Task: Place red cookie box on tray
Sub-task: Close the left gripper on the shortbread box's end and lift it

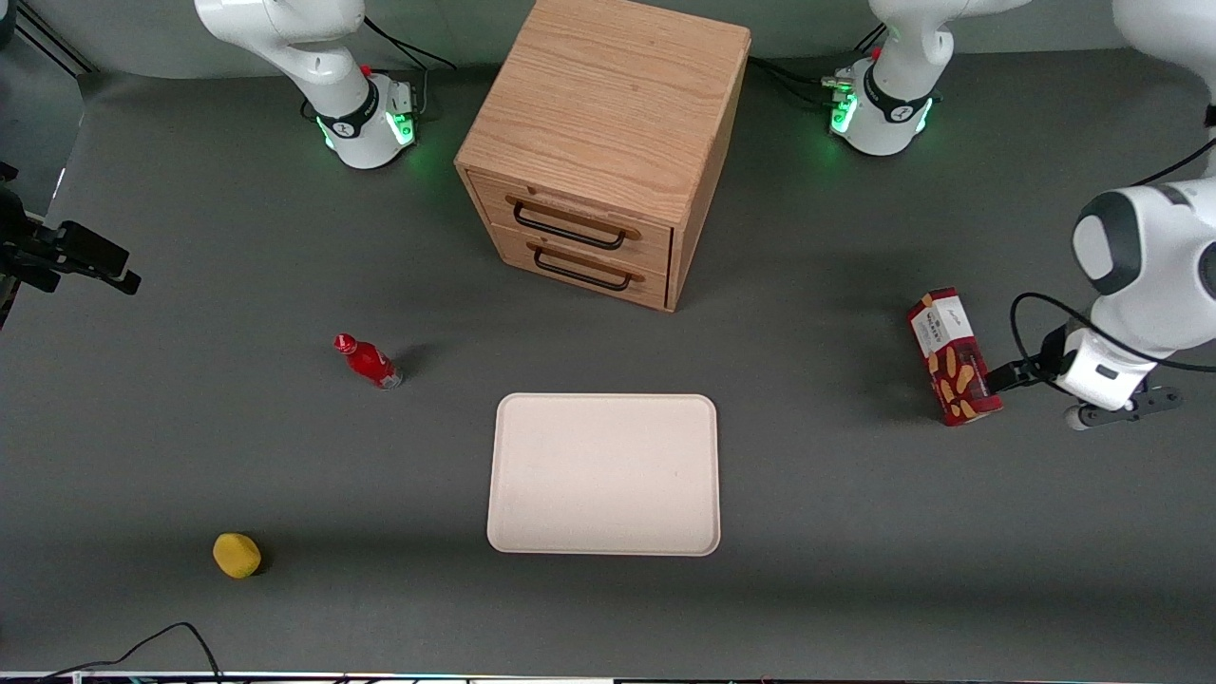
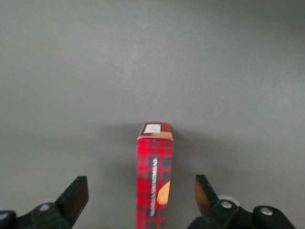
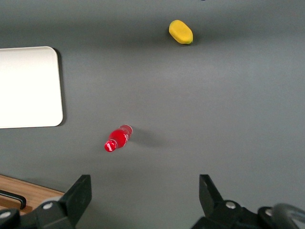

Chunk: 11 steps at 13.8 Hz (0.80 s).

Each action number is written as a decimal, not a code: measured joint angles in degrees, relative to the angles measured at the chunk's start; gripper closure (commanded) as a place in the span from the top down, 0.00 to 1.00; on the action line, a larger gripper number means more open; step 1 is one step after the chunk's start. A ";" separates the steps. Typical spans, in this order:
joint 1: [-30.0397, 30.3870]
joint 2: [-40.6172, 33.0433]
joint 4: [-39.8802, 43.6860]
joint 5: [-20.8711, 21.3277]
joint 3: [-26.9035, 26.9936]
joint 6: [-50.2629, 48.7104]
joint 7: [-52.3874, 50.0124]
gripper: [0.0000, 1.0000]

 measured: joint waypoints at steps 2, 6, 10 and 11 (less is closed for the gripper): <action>0.00 1.33 -2.15 -0.65 -0.03 3.71 -0.12 1.00; 0.00 1.54 -7.78 -1.43 -0.04 11.95 -0.16 1.00; 0.00 1.55 -11.50 -1.54 -0.09 16.24 -0.17 0.92; 0.00 1.55 -11.63 -1.57 -0.11 16.29 -0.18 0.88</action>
